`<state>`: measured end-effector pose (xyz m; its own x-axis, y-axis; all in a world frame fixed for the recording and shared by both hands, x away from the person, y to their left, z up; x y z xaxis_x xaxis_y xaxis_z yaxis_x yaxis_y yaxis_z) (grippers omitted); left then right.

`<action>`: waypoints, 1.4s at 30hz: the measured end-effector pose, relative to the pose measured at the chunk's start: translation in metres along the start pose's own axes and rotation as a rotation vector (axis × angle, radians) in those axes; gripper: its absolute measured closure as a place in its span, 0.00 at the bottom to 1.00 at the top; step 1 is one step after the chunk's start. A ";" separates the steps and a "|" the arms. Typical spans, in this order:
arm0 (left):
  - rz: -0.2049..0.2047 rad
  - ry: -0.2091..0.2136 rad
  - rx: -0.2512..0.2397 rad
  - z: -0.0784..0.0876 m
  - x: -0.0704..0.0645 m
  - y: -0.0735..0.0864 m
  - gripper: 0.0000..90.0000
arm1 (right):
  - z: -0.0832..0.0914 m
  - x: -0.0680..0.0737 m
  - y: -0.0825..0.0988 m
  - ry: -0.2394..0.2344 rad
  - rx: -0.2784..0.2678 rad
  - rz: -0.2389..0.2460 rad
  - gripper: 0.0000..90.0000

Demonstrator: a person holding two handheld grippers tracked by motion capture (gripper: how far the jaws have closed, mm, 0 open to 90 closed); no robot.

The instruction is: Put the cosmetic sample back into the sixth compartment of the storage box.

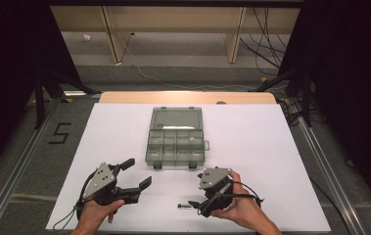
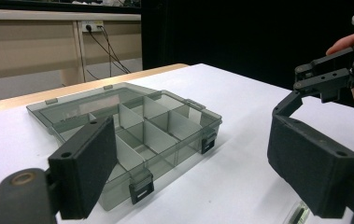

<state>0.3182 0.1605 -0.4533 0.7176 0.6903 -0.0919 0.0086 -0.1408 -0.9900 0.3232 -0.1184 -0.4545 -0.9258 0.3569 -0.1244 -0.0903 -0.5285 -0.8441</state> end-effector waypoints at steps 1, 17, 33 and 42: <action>-0.001 0.003 -0.002 0.000 0.000 0.000 0.17 | 0.000 0.000 0.000 0.000 0.000 0.000 0.20; 0.000 -0.001 0.003 -0.001 0.000 0.000 0.17 | -0.028 0.006 -0.002 -0.119 0.194 0.066 0.24; 0.000 0.004 0.002 -0.001 0.000 0.000 0.17 | -0.044 0.011 0.000 -0.203 0.311 0.081 0.45; 0.002 0.004 0.000 -0.001 0.000 0.000 0.17 | -0.048 0.011 0.003 -0.222 0.349 0.087 0.58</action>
<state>0.3189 0.1595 -0.4533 0.7206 0.6871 -0.0932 0.0074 -0.1420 -0.9898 0.3300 -0.0789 -0.4830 -0.9886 0.1454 -0.0401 -0.0921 -0.7923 -0.6032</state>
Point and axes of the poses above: each handheld gripper's, and its own axes: z roughly backward along the jaws, y roughly out of its underside, x roughly to its left, the point moved 3 cm from there along -z, roughly forward along the jaws, and after that the axes turned 15 degrees about -x, right-handed, at the moved point
